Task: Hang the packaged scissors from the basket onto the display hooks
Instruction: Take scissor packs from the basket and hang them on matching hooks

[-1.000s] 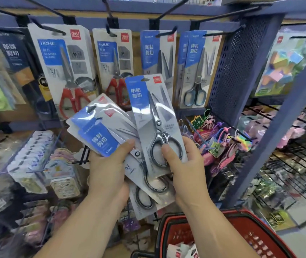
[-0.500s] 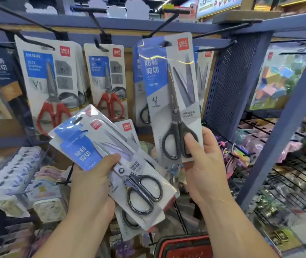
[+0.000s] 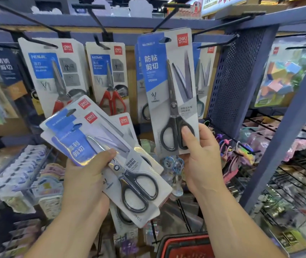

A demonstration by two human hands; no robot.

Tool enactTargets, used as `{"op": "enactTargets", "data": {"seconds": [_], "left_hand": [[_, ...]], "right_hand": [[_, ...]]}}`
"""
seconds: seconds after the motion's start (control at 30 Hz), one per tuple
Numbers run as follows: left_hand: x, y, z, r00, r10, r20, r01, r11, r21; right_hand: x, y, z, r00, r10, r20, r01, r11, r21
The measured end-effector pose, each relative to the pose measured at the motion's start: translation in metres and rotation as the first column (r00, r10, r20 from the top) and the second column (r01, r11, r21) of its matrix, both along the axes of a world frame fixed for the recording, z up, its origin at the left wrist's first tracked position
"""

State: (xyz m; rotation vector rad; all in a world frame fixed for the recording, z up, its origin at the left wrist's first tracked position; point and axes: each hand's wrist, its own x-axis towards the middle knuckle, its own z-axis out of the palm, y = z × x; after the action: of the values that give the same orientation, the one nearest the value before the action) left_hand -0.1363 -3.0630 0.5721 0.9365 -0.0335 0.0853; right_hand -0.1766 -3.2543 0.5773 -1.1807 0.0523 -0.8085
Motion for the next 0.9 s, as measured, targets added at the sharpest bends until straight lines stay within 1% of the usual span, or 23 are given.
{"op": "enactTargets", "data": {"seconds": [0.1, 0.2, 0.27, 0.4, 0.5, 0.63, 0.77, 0.83, 0.9], "left_hand": [[0.0, 0.002, 0.001, 0.999, -0.003, 0.033, 0.002, 1.0, 0.021], [0.001, 0.004, 0.001, 0.999, -0.005, 0.033, 0.004, 1.0, 0.03], [0.001, 0.005, 0.002, 0.999, -0.013, 0.032, 0.012, 0.999, 0.035], [0.001, 0.006, 0.007, 0.999, -0.03, 0.039, 0.029, 0.999, 0.035], [0.001, 0.008, 0.009, 0.999, -0.03, 0.04, 0.029, 0.999, 0.032], [0.0, 0.01, 0.008, 0.998, -0.04, 0.05, 0.038, 0.998, 0.052], [0.0, 0.011, 0.008, 0.997, -0.054, 0.056, 0.051, 0.997, 0.06], [-0.001, 0.01, 0.007, 0.997, -0.056, 0.051, 0.053, 0.996, 0.068], [-0.002, 0.009, 0.006, 0.998, -0.063, 0.024, 0.061, 0.996, 0.069]], "right_hand": [[0.001, 0.003, -0.001, 1.0, -0.007, 0.017, 0.006, 1.0, 0.018], [0.003, 0.006, -0.001, 1.0, -0.014, 0.024, 0.013, 0.999, 0.049], [0.006, 0.007, 0.0, 1.0, -0.011, -0.001, 0.011, 1.0, 0.029], [0.02, 0.0, 0.006, 0.995, -0.01, -0.102, 0.006, 0.999, -0.032], [0.041, -0.008, 0.017, 0.977, -0.056, -0.206, 0.036, 0.994, -0.101], [0.075, -0.016, 0.025, 0.928, -0.096, -0.361, 0.05, 0.99, -0.133], [0.084, -0.017, 0.025, 0.862, -0.138, -0.488, 0.058, 0.983, -0.175], [0.068, -0.01, 0.025, 0.853, -0.141, -0.503, 0.035, 0.976, -0.214], [0.04, 0.001, 0.021, 0.887, -0.097, -0.452, 0.012, 0.982, -0.187]]}}
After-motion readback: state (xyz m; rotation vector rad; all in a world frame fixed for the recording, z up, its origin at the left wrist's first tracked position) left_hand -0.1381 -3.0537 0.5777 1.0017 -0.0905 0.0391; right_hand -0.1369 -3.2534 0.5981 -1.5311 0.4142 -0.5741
